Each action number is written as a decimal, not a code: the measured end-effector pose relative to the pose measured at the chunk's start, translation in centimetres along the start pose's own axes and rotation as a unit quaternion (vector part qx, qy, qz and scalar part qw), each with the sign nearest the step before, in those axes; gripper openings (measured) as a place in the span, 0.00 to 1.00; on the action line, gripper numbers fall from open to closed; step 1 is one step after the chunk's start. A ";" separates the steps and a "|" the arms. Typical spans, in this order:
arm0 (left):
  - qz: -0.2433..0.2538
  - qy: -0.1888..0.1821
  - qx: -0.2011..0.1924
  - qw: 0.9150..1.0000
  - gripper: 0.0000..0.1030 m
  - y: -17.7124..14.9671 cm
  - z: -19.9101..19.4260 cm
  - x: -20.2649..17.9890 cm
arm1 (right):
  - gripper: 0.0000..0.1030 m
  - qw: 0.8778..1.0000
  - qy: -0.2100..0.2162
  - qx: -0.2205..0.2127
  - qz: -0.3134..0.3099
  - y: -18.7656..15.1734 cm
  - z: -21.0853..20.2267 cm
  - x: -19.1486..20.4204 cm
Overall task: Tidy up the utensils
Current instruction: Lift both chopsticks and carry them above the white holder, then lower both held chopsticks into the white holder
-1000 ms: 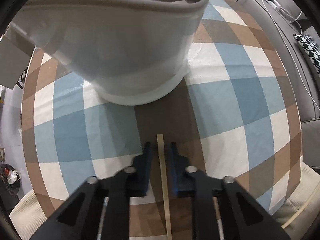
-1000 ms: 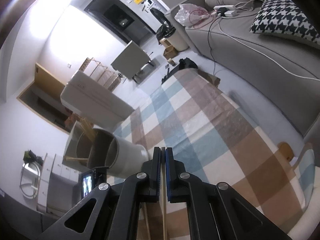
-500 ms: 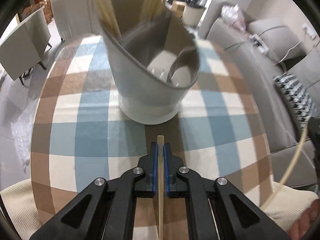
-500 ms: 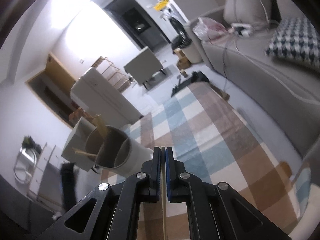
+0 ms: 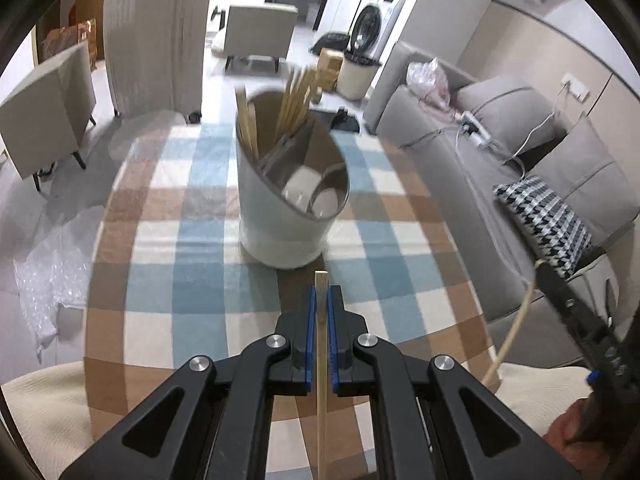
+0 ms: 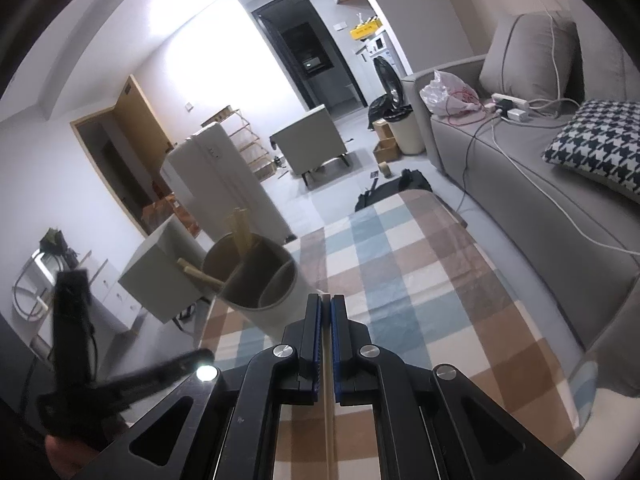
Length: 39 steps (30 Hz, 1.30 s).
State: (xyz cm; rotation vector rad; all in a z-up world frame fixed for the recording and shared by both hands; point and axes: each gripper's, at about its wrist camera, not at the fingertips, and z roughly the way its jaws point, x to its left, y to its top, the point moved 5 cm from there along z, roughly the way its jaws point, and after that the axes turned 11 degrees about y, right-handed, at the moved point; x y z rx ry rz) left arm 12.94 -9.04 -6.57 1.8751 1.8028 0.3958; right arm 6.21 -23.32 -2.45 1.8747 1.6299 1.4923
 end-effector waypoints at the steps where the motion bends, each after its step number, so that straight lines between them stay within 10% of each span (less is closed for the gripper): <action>1: -0.003 -0.007 -0.011 1.000 0.01 0.4 -0.8 0.1 | 0.04 1.000 0.002 -0.002 -0.004 0.1 -0.1 0.4; 14: -0.042 -0.040 -0.172 0.983 0.01 12.4 -9.5 3.0 | 0.04 0.993 0.065 -0.072 -0.071 9.2 1.9 8.8; 24: -0.043 -0.028 -0.277 0.959 0.01 21.7 -8.5 5.3 | 0.04 0.983 0.099 -0.128 -0.082 17.1 8.7 13.2; 39: -0.024 -0.125 -0.256 0.958 0.01 21.7 1.7 5.2 | 0.04 0.985 0.088 -0.135 -0.062 16.5 16.7 10.4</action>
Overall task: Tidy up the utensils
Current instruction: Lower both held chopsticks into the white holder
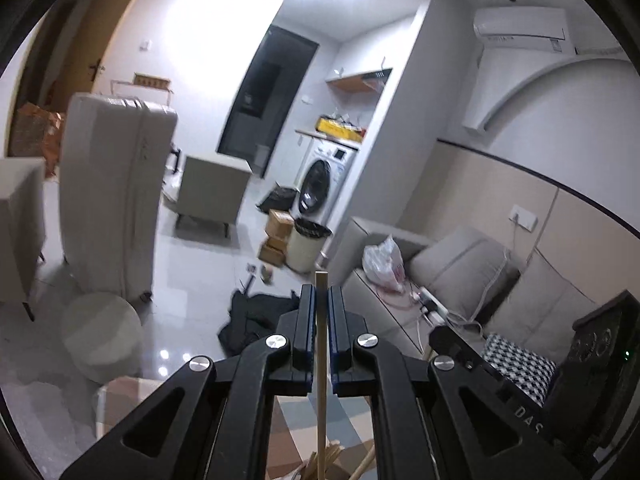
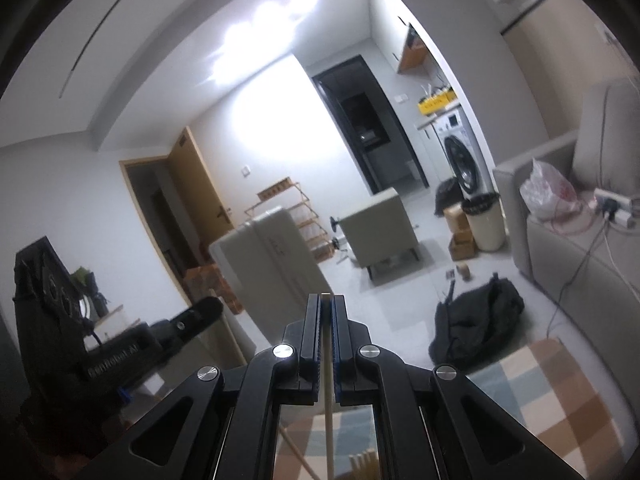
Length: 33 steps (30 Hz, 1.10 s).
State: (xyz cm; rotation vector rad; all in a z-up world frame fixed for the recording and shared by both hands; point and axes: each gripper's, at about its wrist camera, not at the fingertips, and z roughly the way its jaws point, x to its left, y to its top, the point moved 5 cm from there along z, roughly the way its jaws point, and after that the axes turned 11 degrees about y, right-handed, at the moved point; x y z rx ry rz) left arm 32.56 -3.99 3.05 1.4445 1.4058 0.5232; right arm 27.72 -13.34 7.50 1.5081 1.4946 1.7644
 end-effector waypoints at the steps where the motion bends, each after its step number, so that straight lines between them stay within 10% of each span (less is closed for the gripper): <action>1: 0.001 -0.005 0.005 1.000 0.01 -0.6 0.3 0.1 | 0.04 1.000 -0.005 0.004 0.004 -0.5 0.2 -0.5; 33: 0.076 -0.041 0.130 0.988 0.01 -3.6 -1.1 0.4 | 0.06 0.990 0.038 0.134 -0.028 -8.6 -1.7 1.2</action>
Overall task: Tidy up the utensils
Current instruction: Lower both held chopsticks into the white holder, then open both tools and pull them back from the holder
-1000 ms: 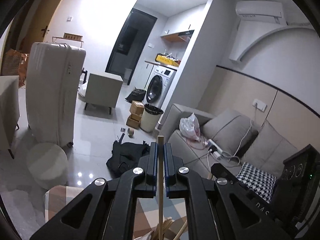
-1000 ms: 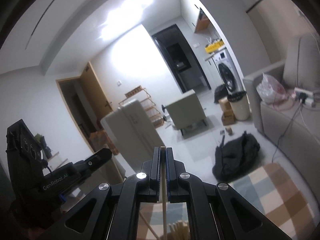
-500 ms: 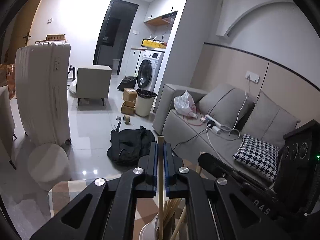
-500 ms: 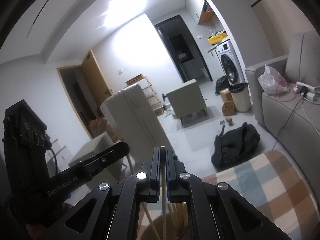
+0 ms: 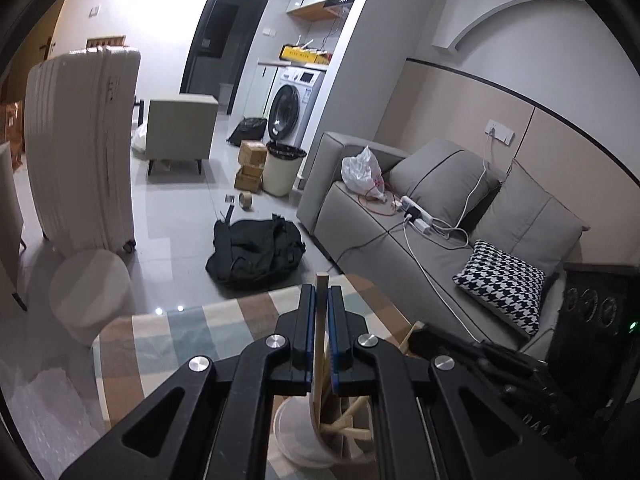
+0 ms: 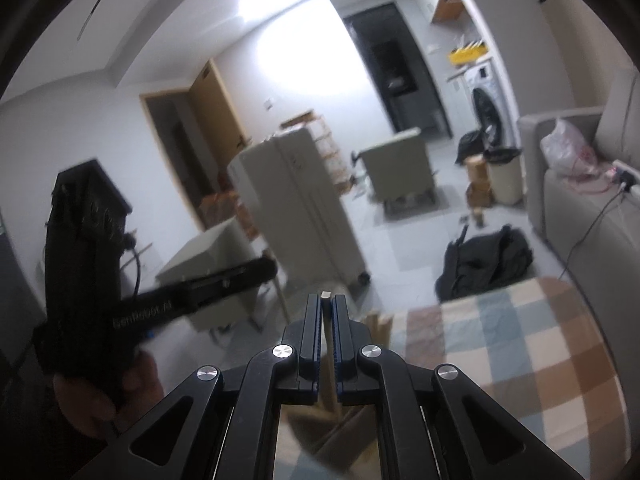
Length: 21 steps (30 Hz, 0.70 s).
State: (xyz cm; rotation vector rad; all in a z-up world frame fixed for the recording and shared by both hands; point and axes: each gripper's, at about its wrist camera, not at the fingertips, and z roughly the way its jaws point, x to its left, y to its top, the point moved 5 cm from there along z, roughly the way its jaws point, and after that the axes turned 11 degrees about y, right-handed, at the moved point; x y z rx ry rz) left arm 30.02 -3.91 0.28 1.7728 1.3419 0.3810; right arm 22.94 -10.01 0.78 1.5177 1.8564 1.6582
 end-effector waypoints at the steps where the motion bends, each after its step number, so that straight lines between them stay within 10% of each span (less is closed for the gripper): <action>1: 0.000 -0.005 0.004 1.000 0.01 0.0 -0.1 -0.1 | 0.06 1.000 0.000 0.014 -0.001 -0.4 0.2 0.1; 5: -0.007 -0.001 0.021 1.000 0.05 0.1 -1.4 -0.3 | 0.09 0.999 0.000 0.032 0.013 -1.2 -0.4 0.3; 9: -0.023 0.020 0.019 0.999 0.45 -0.3 -3.0 -0.1 | 0.34 0.999 -0.011 0.026 0.025 -1.3 -2.4 0.3; 21: -0.049 0.140 -0.023 0.989 0.64 -1.9 -10.1 -2.4 | 0.52 0.999 -0.045 0.003 0.015 -1.7 -11.3 2.2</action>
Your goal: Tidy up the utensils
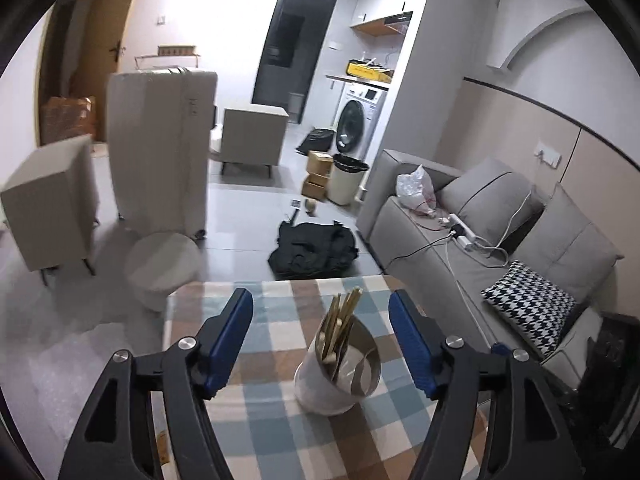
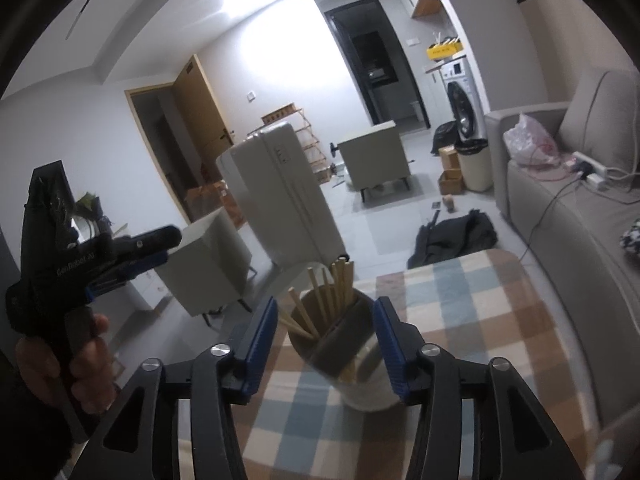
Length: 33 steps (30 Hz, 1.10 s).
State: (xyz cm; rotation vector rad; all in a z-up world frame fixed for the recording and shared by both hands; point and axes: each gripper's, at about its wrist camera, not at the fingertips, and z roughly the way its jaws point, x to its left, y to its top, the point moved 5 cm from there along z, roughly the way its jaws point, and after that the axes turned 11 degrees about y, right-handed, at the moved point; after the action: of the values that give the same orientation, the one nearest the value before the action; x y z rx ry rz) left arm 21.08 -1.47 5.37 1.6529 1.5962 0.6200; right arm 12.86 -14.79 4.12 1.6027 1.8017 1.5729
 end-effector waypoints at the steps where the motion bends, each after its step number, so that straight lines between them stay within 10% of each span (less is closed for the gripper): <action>1: 0.001 0.013 -0.005 1.000 0.65 -0.4 -0.7 -0.2 | 0.55 1.000 -0.001 -0.005 -0.001 -0.1 -0.8 0.2; 13: -0.035 0.115 -0.027 0.992 0.86 -3.2 -5.0 -0.8 | 0.92 0.997 -0.019 -0.052 -0.055 0.4 -7.6 3.8; 33: -0.004 0.139 -0.052 0.989 0.95 -6.5 -8.2 -2.9 | 1.00 0.995 -0.027 -0.067 -0.076 -1.3 -11.4 5.2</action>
State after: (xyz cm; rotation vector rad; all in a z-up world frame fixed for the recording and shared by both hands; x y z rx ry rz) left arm 10.33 -3.23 5.76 1.5339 1.7302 0.9476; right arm 1.66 -16.22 9.62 1.4007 1.7085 1.5318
